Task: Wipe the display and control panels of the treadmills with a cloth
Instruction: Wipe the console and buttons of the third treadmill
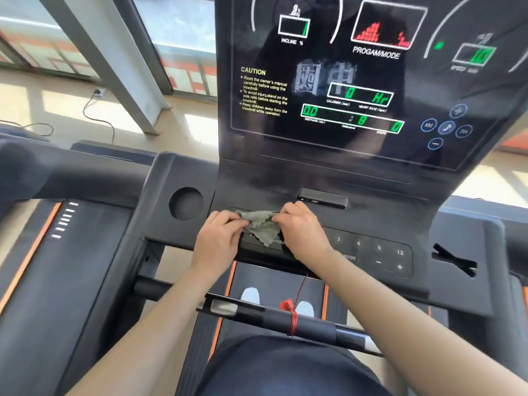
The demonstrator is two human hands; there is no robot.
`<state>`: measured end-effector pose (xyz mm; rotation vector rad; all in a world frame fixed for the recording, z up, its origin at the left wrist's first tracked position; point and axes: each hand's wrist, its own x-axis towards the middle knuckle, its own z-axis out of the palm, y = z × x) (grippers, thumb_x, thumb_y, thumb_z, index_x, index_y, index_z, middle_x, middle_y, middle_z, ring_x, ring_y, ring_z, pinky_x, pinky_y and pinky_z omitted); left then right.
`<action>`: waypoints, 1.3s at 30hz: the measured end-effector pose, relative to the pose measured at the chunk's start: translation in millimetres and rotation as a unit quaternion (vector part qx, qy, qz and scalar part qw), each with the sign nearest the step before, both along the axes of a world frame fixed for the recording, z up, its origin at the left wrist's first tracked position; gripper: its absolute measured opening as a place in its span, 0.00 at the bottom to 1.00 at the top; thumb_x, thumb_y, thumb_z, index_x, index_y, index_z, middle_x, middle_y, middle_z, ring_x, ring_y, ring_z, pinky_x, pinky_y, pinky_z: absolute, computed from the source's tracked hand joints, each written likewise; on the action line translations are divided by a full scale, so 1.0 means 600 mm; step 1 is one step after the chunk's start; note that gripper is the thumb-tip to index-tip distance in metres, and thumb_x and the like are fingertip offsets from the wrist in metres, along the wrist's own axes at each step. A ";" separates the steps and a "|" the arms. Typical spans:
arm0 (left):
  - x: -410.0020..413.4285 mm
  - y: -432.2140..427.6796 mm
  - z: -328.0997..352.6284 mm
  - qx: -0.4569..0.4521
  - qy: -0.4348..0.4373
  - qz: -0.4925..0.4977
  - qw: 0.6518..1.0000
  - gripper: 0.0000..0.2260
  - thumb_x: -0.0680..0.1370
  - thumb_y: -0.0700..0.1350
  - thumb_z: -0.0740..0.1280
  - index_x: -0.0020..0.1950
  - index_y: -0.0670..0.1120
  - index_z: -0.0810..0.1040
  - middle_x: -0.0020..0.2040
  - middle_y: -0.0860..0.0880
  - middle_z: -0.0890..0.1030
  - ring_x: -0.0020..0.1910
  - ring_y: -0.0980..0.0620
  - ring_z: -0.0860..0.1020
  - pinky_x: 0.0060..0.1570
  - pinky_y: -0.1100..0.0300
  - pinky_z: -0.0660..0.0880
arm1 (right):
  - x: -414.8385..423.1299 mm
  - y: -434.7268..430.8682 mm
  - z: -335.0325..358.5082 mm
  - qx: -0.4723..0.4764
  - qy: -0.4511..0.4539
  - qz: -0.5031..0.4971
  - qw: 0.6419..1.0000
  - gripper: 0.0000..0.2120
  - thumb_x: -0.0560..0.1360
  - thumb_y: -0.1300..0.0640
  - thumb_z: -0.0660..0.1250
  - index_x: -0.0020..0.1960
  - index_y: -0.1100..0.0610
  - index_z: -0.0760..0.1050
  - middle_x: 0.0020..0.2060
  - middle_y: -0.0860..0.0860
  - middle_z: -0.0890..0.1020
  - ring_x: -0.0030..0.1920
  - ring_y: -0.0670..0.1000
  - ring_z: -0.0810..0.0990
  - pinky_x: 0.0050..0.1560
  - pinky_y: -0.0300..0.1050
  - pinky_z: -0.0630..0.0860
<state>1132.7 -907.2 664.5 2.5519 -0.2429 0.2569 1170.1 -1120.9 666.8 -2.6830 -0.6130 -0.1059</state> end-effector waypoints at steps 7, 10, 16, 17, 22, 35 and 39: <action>0.052 -0.041 0.013 -0.025 0.014 -0.007 1.000 0.10 0.76 0.34 0.70 0.54 0.46 0.84 0.50 0.50 0.82 0.47 0.46 0.76 0.47 0.52 0.77 | 0.016 -0.004 0.011 -0.031 0.027 -0.088 0.995 0.20 0.64 0.73 0.72 0.51 0.56 0.81 0.39 0.52 0.76 0.41 0.55 0.73 0.39 0.49 0.78; 0.039 -0.042 0.017 -0.022 0.020 -0.032 0.999 0.13 0.75 0.34 0.70 0.57 0.47 0.81 0.51 0.51 0.82 0.48 0.46 0.77 0.48 0.53 0.76 | -0.024 0.013 0.016 -0.019 0.039 -0.065 0.997 0.29 0.65 0.72 0.72 0.65 0.57 0.76 0.44 0.54 0.76 0.42 0.57 0.72 0.38 0.51 0.77; -0.014 -0.014 0.000 -0.028 0.018 -0.081 0.996 0.11 0.73 0.34 0.75 0.53 0.44 0.85 0.48 0.50 0.83 0.47 0.46 0.78 0.50 0.59 0.72 | -0.108 0.049 0.008 -0.008 0.009 -0.056 0.998 0.15 0.67 0.69 0.69 0.53 0.60 0.80 0.45 0.56 0.77 0.42 0.58 0.74 0.42 0.52 0.78; -0.024 -0.010 -0.002 -0.029 0.020 -0.088 0.995 0.10 0.73 0.35 0.75 0.52 0.45 0.86 0.48 0.50 0.83 0.46 0.46 0.78 0.49 0.60 0.72 | -0.119 0.050 0.004 -0.006 0.005 -0.058 0.998 0.12 0.68 0.69 0.69 0.50 0.60 0.80 0.44 0.56 0.76 0.42 0.57 0.73 0.42 0.52 0.77; -0.053 -0.031 -0.014 -0.034 0.019 -0.130 0.991 0.09 0.73 0.35 0.76 0.50 0.45 0.86 0.46 0.50 0.81 0.44 0.47 0.77 0.47 0.56 0.74 | -0.158 0.033 -0.004 -0.007 -0.019 -0.076 0.997 0.08 0.66 0.71 0.69 0.41 0.60 0.79 0.39 0.55 0.74 0.38 0.57 0.73 0.40 0.48 0.73; -0.090 -0.196 -0.004 0.045 0.011 -0.126 0.991 0.07 0.75 0.34 0.71 0.52 0.41 0.84 0.49 0.46 0.78 0.46 0.45 0.73 0.37 0.48 0.78 | -0.184 -0.096 -0.006 0.014 -0.015 -0.095 0.995 0.10 0.65 0.71 0.68 0.43 0.61 0.77 0.46 0.56 0.75 0.42 0.57 0.73 0.44 0.48 0.77; -0.093 -0.212 0.009 0.083 0.022 -0.109 0.990 0.06 0.75 0.34 0.71 0.48 0.42 0.85 0.48 0.46 0.77 0.44 0.43 0.73 0.39 0.48 0.77 | -0.170 -0.116 0.000 -0.002 -0.032 -0.034 0.999 0.14 0.60 0.70 0.74 0.43 0.59 0.79 0.48 0.53 0.76 0.43 0.56 0.75 0.47 0.41 0.71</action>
